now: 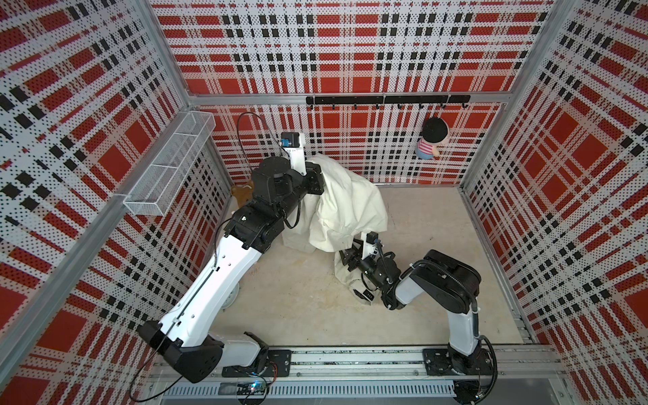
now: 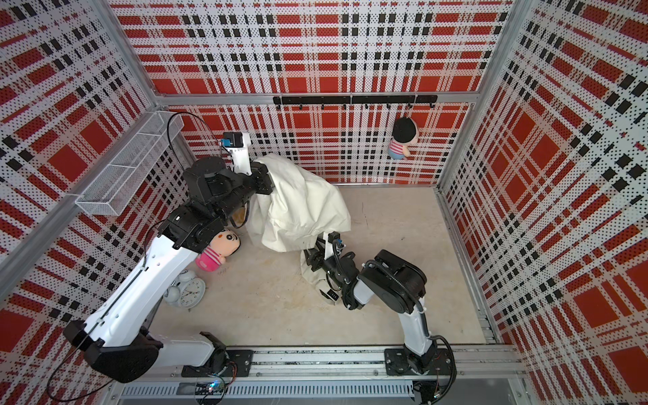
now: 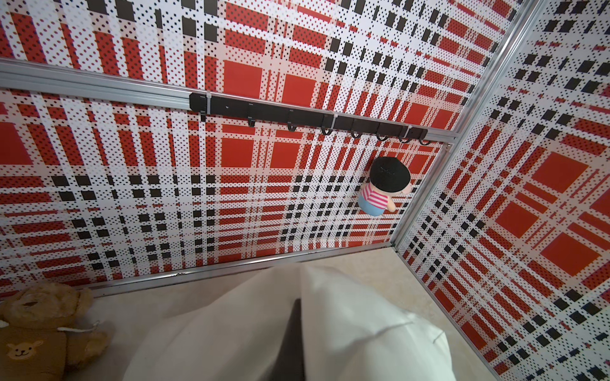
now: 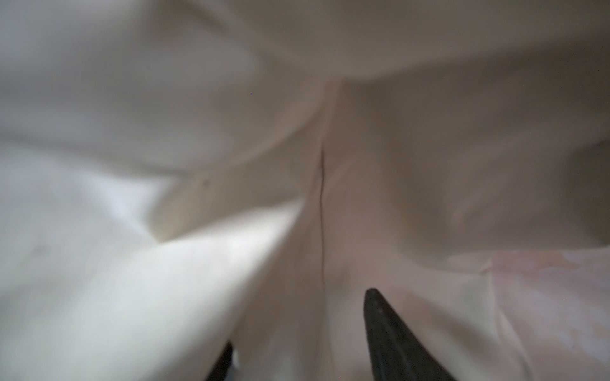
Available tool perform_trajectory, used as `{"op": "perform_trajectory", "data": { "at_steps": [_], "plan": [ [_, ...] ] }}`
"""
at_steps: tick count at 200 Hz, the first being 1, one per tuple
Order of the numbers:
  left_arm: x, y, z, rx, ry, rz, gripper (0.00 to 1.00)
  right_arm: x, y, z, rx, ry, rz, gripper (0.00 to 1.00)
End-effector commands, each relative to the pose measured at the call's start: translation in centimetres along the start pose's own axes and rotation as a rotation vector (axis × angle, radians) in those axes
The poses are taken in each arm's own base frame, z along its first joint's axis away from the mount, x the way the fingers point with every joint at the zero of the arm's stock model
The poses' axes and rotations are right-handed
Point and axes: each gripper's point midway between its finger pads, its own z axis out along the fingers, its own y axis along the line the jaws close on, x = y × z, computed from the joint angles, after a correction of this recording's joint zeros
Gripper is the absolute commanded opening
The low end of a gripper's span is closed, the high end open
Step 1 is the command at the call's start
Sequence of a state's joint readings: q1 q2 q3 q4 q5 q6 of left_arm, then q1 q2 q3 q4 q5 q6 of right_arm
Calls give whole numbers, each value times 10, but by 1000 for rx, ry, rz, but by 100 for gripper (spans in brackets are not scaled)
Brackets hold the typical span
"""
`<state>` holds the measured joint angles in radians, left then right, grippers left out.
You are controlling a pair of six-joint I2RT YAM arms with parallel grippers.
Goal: Unzip the jacket
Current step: Flatten out the jacket at the center of the board.
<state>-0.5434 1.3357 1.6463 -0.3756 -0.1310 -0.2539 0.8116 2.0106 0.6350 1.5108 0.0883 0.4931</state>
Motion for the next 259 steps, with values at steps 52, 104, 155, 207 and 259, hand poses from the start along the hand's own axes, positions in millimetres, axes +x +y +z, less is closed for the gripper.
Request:
{"op": "perform_trajectory", "data": {
  "at_steps": [52, 104, 155, 207, 259],
  "plan": [
    [-51, 38, -20, -112, -182, -57, 0, -44, -35, -30, 128, 3, -17, 0],
    [-37, 97, -2, -299, -131, -34, 0, -177, -55, -83, 514, 140, -477, 0],
    [-22, 71, -10, -114, -77, 42, 0, -306, -35, -166, 718, 26, -654, 0],
    [-57, 3, -101, 202, -189, 101, 0, -408, 15, -262, 810, -203, -706, 0],
    [-78, 31, -43, 62, -57, 68, 0, -457, 1, -228, 1072, -26, -959, 0]
  ]
}}
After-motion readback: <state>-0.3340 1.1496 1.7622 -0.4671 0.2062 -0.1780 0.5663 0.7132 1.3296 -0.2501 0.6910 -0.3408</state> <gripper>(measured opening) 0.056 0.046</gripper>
